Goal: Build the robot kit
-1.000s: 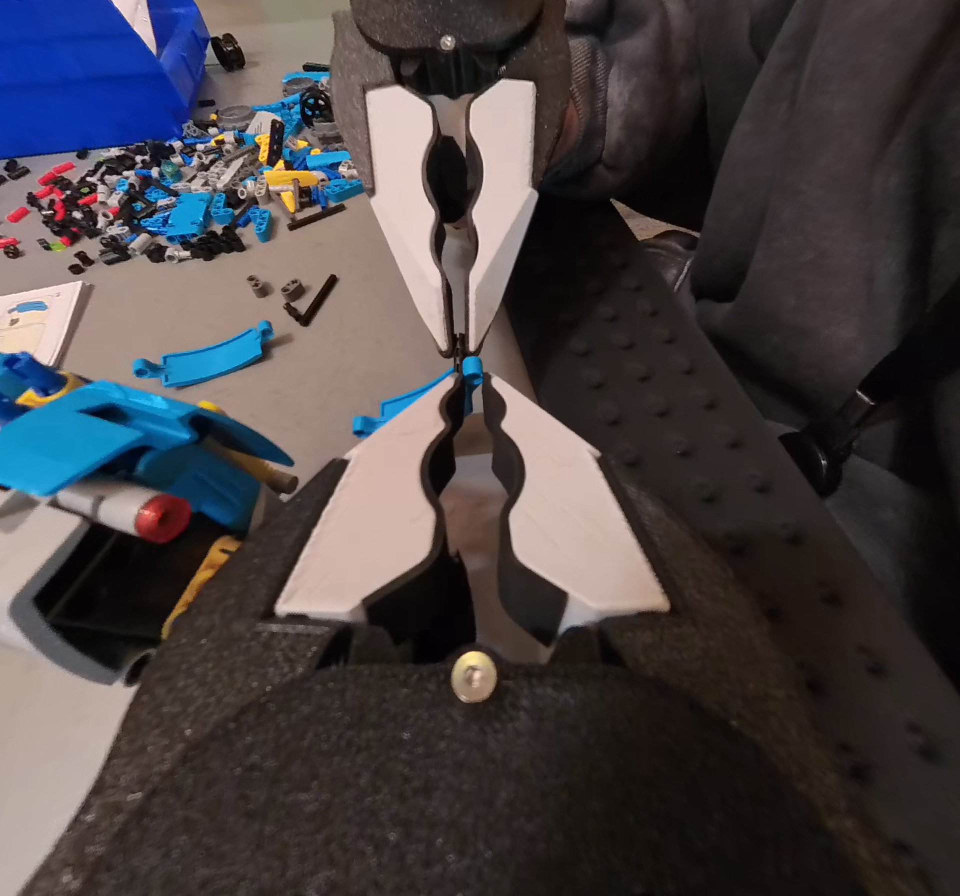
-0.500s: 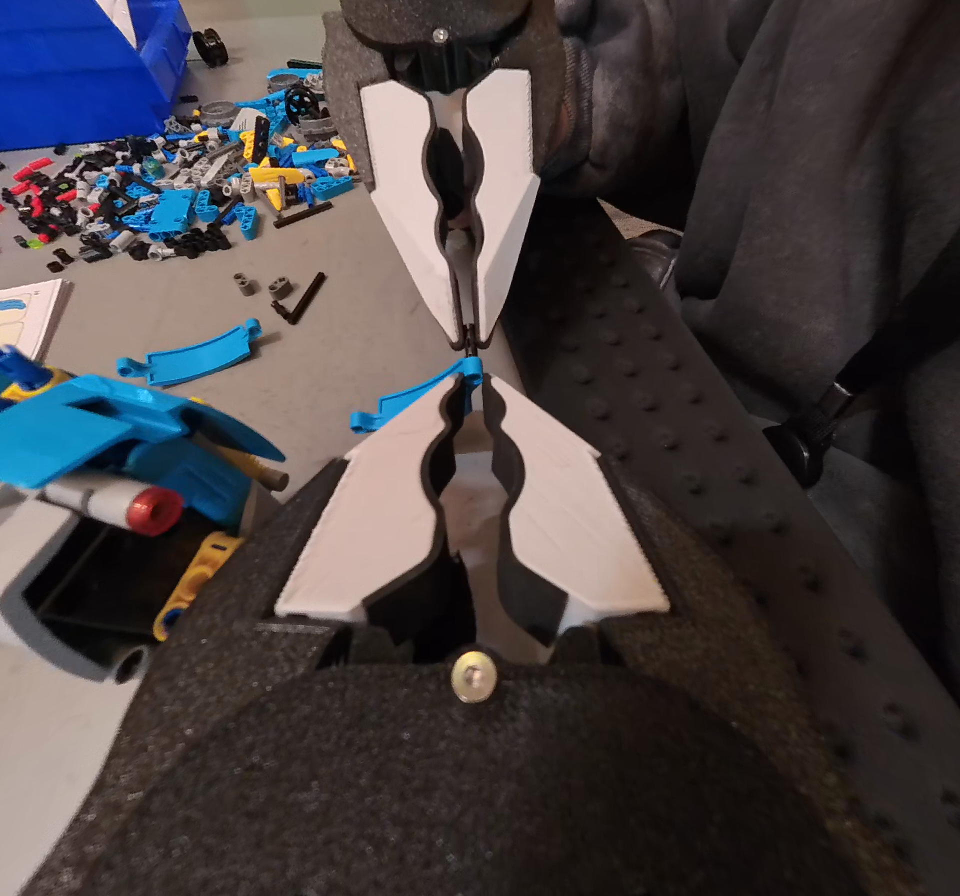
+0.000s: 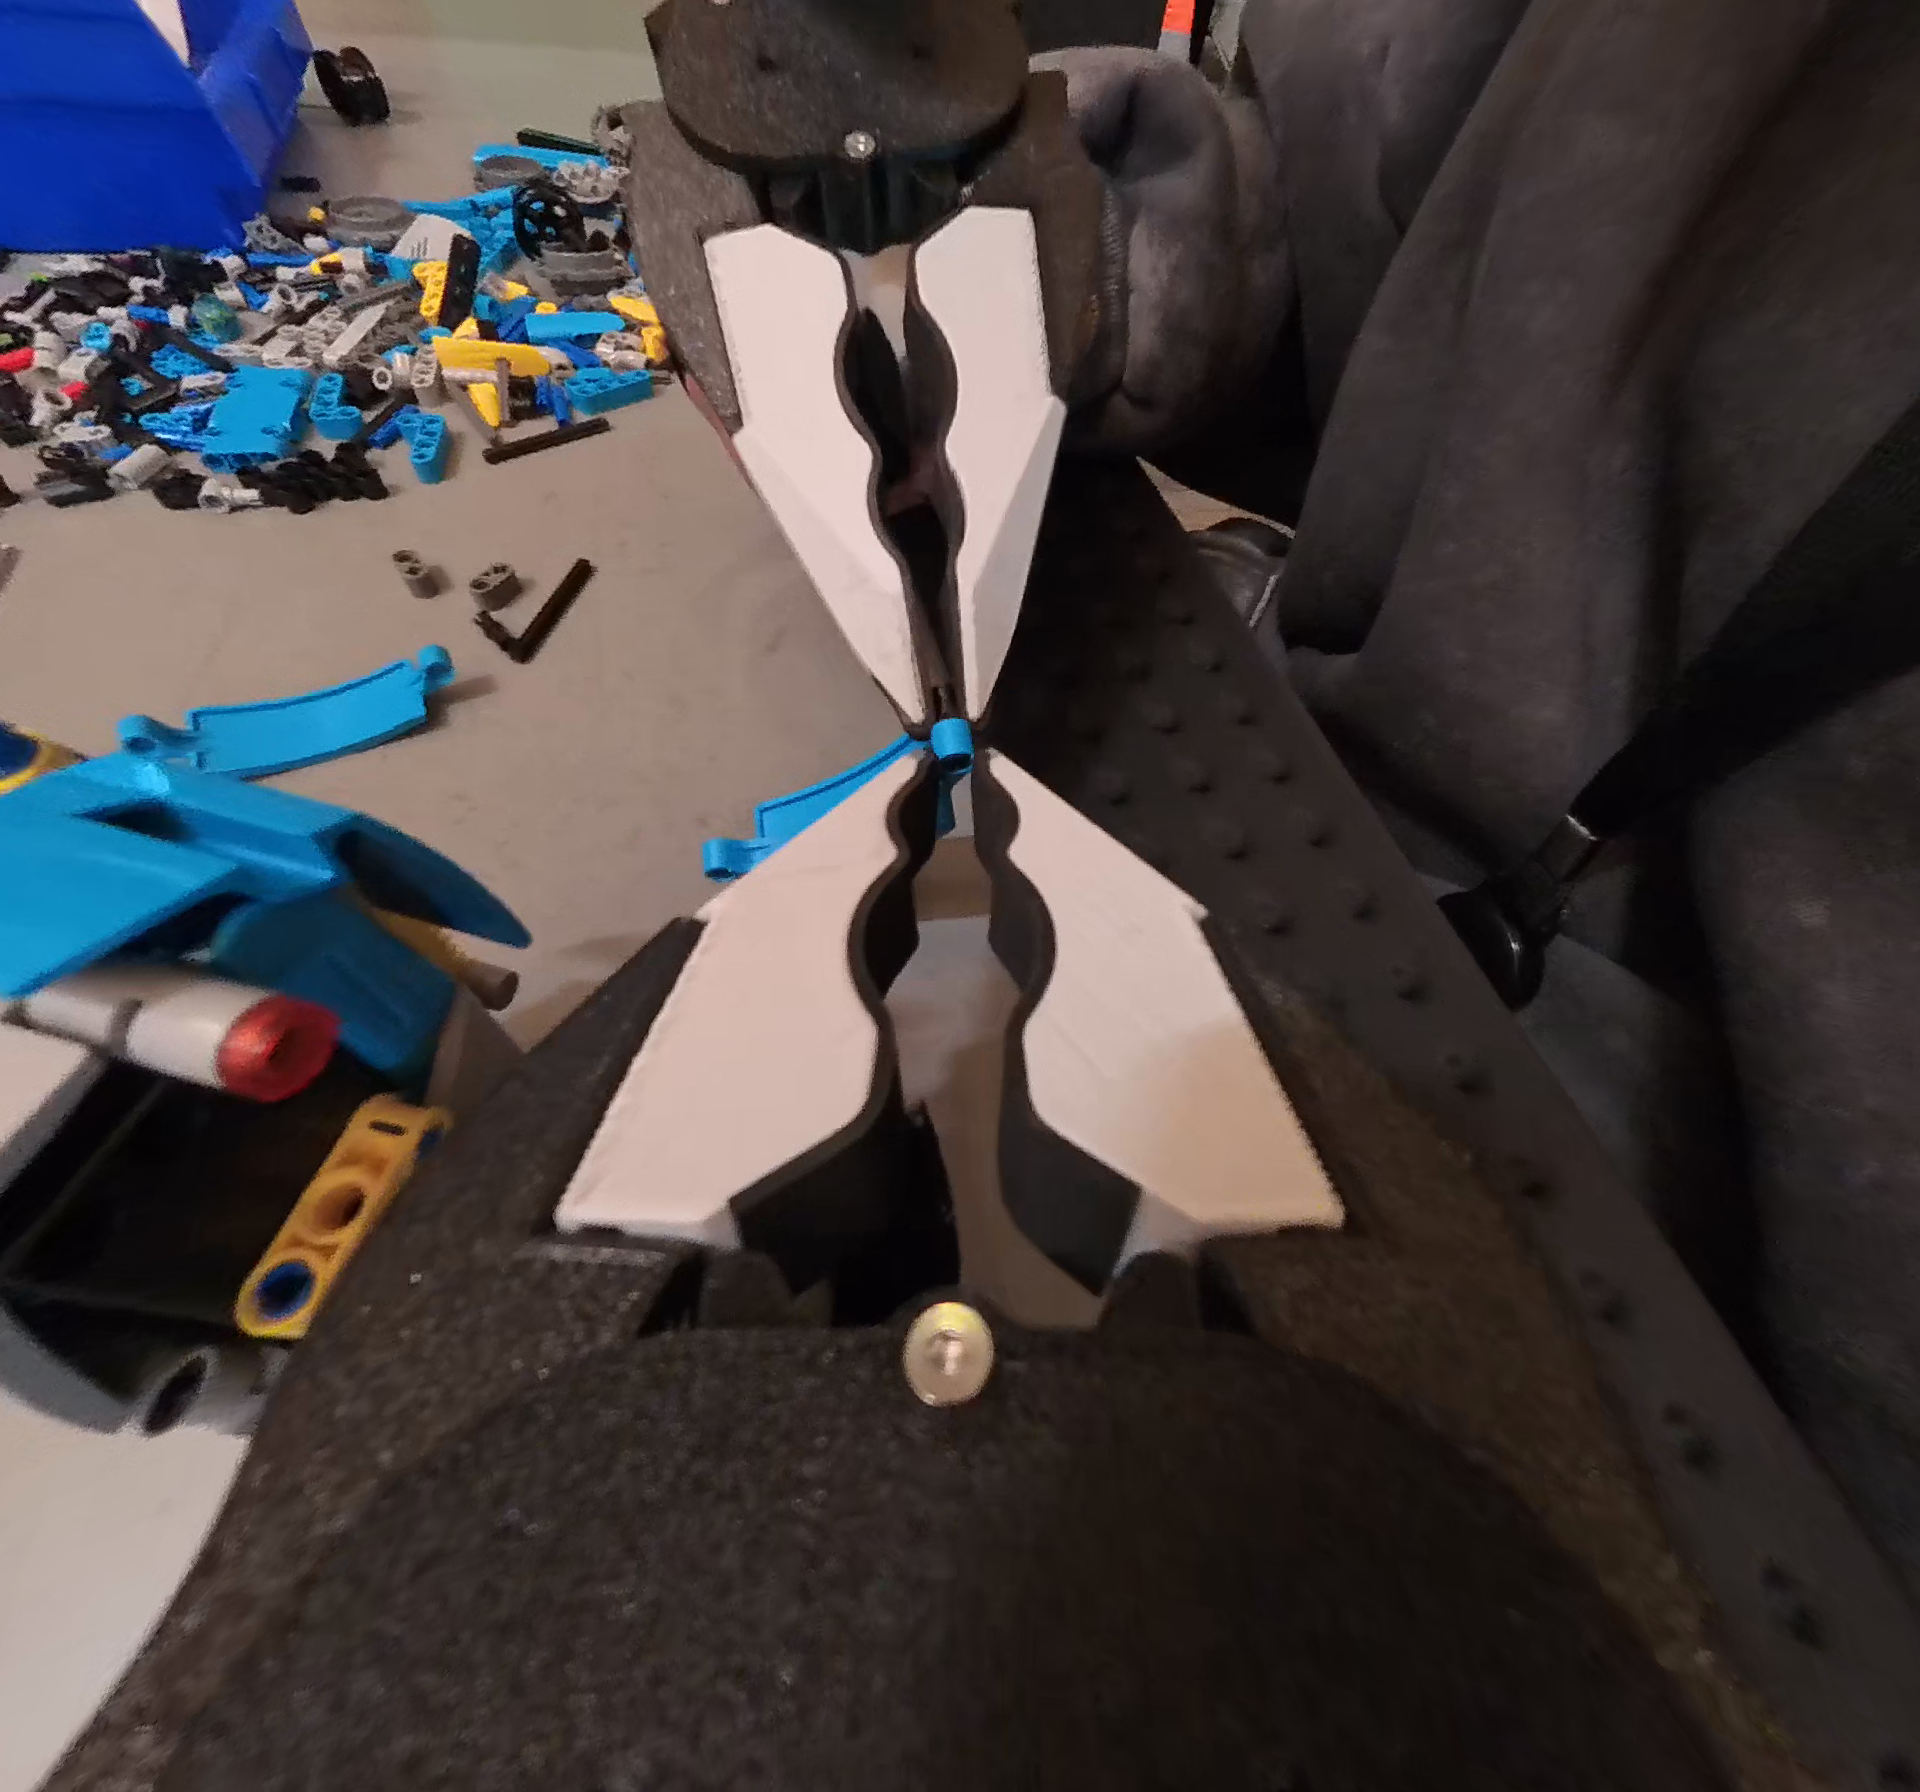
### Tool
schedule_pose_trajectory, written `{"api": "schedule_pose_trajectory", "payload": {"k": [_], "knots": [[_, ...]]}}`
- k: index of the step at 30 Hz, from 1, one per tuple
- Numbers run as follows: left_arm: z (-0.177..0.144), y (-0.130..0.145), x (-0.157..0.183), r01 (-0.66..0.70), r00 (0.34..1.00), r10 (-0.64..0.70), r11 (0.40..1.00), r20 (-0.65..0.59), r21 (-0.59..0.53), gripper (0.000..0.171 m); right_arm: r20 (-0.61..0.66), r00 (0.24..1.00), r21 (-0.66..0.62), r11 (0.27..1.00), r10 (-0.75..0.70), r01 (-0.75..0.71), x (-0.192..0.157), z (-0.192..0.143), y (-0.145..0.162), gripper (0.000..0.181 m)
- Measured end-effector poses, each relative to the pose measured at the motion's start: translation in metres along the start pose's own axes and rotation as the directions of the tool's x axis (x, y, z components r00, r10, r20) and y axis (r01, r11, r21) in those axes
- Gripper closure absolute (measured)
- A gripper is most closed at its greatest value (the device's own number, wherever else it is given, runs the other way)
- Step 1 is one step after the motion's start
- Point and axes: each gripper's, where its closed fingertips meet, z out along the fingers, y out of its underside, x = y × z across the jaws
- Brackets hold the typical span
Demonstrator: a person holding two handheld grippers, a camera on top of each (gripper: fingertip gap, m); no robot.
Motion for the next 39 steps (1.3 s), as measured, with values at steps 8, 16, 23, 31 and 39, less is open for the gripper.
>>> {"api": "schedule_pose_trajectory", "payload": {"k": [8, 16, 23, 31, 39], "knots": [[-0.006, -0.008, -0.006, 0.054, 0.999, -0.054, 0.997, -0.004, 0.057, 0.166, -0.050, 0.999, 0.050, 0.999, -0.014, 0.017, 0.009, -0.005, -0.007, 0.176], [-0.006, -0.007, -0.005, 0.044, 0.999, -0.043, 0.998, -0.009, 0.055, 0.166, -0.038, 0.999, 0.055, 0.998, -0.020, 0.022, 0.007, -0.005, -0.008, 0.177], [-0.002, -0.003, -0.003, 0.012, 1.000, -0.012, 1.000, 0.007, 0.022, 0.166, -0.005, 1.000, 0.032, 0.999, 0.016, -0.015, 0.004, -0.004, -0.004, 0.178], [0.004, 0.003, -0.004, -0.023, 0.999, 0.025, 0.999, 0.042, -0.027, 0.167, -0.007, 1.000, 0.018, 1.000, 0.006, -0.006, 0.004, 0.001, -0.004, 0.178], [-0.020, -0.018, 0.013, 0.170, 0.981, -0.155, 0.975, -0.113, 0.144, 0.166, -0.062, 0.987, 0.219, 0.967, 0.151, -0.134, 0.042, -0.034, -0.022, 0.161]]}}
